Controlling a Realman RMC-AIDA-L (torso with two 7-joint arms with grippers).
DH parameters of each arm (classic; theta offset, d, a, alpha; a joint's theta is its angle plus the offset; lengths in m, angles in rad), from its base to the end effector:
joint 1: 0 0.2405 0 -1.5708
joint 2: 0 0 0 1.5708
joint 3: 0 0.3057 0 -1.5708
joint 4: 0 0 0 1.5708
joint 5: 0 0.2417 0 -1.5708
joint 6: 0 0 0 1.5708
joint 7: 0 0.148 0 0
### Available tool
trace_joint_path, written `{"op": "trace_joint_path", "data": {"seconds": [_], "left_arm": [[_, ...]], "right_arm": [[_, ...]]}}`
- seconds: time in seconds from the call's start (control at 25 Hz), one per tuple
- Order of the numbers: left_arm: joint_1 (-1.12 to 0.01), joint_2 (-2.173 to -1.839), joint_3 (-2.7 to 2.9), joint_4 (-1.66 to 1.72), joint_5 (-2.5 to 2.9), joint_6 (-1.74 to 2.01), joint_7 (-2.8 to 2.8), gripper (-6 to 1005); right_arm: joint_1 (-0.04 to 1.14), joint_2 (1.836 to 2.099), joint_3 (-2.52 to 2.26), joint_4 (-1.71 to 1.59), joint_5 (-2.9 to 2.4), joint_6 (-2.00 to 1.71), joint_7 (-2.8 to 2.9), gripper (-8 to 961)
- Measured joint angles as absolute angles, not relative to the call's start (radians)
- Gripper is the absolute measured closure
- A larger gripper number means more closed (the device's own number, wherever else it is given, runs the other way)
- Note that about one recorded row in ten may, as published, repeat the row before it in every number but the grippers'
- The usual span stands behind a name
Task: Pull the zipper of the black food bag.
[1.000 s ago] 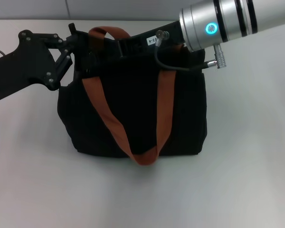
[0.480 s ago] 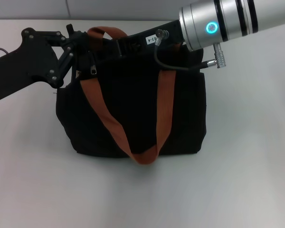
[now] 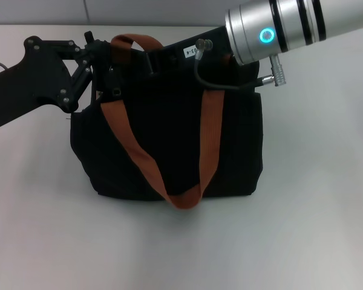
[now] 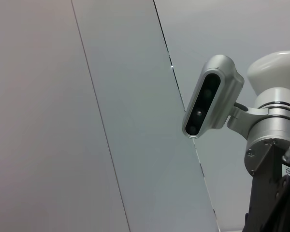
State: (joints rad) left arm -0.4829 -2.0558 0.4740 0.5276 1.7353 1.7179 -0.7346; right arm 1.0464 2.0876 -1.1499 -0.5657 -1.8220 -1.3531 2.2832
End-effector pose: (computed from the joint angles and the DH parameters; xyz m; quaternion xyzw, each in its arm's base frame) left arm -0.3250 0.3619 0.0163 -0.8775 0.0247 -0.3648 0.3102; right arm 0.0807 0.4659 -0.1040 0.9077 -0.3799 -0.1650 0.0673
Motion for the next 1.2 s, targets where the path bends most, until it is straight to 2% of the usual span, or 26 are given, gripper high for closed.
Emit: {"op": "trace_joint_path", "data": {"seconds": [0.12, 0.68, 1.2], "left_arm": [[-0.483, -2.056, 0.474, 0.526, 1.731, 1.718, -0.735, 920], [-0.479, -2.054, 0.474, 0.524, 1.72, 1.72, -0.735, 911], [-0.467, -2.049, 0.473, 0.521, 1.701, 1.721, -0.735, 903]], "right_arm": [[1.048, 2.088, -1.159, -0.569, -1.822, -1.351, 2.281, 749], [1.018, 2.088, -1.222, -0.65, -1.826, -1.327, 2.274, 950], [0.975, 2.083, -1.223, -0.709, -1.874, -1.327, 2.326, 953]]}}
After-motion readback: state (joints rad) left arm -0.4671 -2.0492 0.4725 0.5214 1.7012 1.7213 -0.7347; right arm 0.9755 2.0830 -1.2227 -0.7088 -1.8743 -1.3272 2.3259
